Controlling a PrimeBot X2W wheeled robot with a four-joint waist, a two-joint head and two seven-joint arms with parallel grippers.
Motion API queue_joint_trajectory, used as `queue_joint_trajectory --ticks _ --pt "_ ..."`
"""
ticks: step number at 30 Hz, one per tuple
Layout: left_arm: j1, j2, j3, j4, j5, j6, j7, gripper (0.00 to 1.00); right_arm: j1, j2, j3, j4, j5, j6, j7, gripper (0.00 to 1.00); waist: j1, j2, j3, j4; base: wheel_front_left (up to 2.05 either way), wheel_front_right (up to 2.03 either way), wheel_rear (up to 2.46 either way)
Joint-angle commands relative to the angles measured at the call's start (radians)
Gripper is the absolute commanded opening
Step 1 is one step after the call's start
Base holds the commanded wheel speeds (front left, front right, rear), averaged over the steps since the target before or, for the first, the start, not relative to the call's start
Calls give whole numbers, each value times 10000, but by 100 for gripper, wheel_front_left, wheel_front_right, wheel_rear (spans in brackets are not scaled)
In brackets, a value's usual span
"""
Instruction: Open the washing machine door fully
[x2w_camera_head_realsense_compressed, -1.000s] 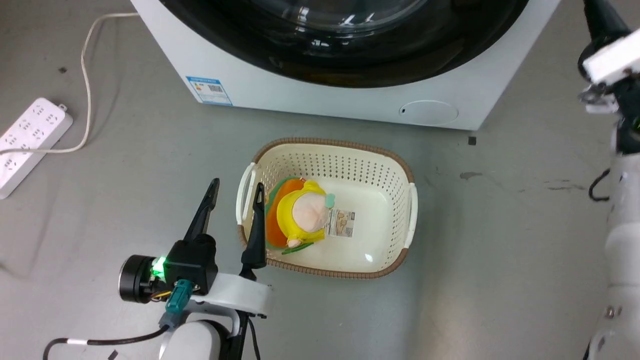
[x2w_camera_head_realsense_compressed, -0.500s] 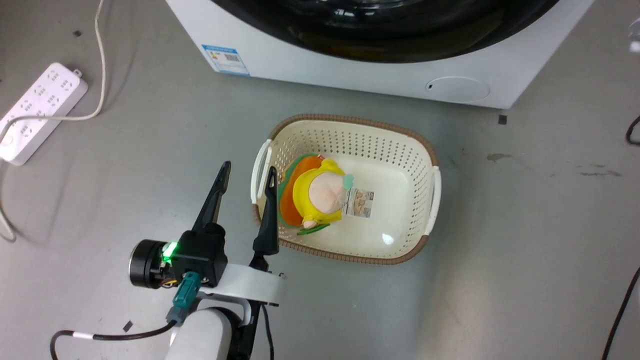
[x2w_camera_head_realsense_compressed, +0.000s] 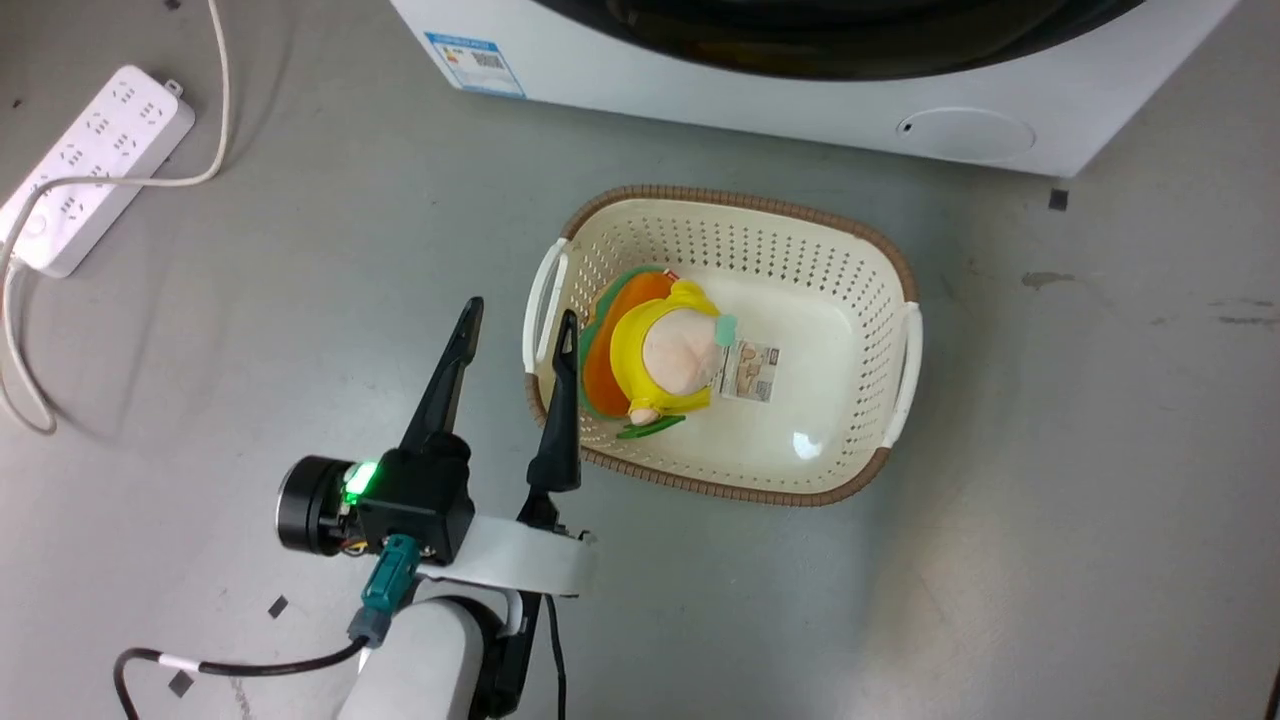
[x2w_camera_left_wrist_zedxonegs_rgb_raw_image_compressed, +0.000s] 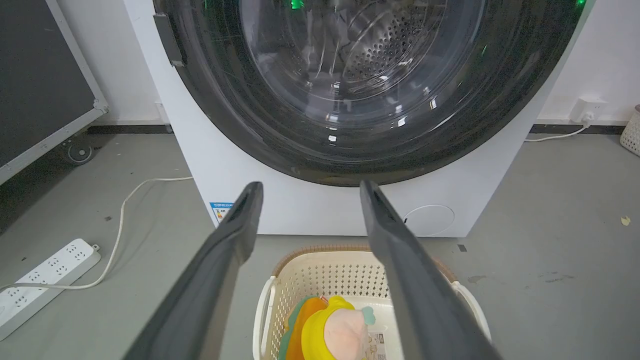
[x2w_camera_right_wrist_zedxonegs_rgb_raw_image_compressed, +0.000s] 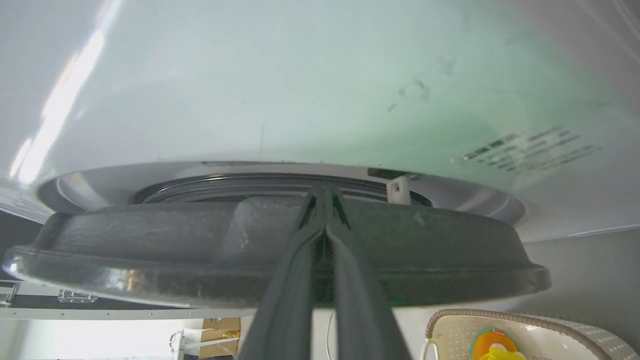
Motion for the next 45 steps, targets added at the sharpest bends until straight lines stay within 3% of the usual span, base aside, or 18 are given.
queue_joint_trajectory --ticks 1,9,15,27,37,41,45 --pt "-218 21 -73 -34 -47 64 -121 100 -470 -16 -116 362 209 12 228 0 -1 -1 82 56 0 0 0" --pt "-365 23 -239 19 -122 191 -287 100 -877 -142 -340 1324 522 12 1513 0 -1 -1 119 178 0 0 0" --pt "-155 24 -72 158 -85 168 -306 100 313 9 -290 1365 629 12 1937 0 -1 -1 -697 52 0 0 0" --pt "916 61 256 908 7 -299 -306 100 3736 1245 26 -274 1354 12 3209 0 -1 -1 -2755 -270 0 0 0" --pt "1632 65 370 1217 14 -599 -306 100 5913 1991 648 -1713 2097 12 4413 0 -1 -1 -3715 -92 0 0 0" --pt "1878 56 255 1337 -24 -736 -306 100 6616 2011 2004 -1804 3573 12 4916 0 -1 -1 -4023 161 0 0 0" --pt "2055 46 144 1418 -85 -820 -306 100 7395 2013 3896 -2138 5485 12 4747 0 -1 -1 -4236 419 0 0 0"
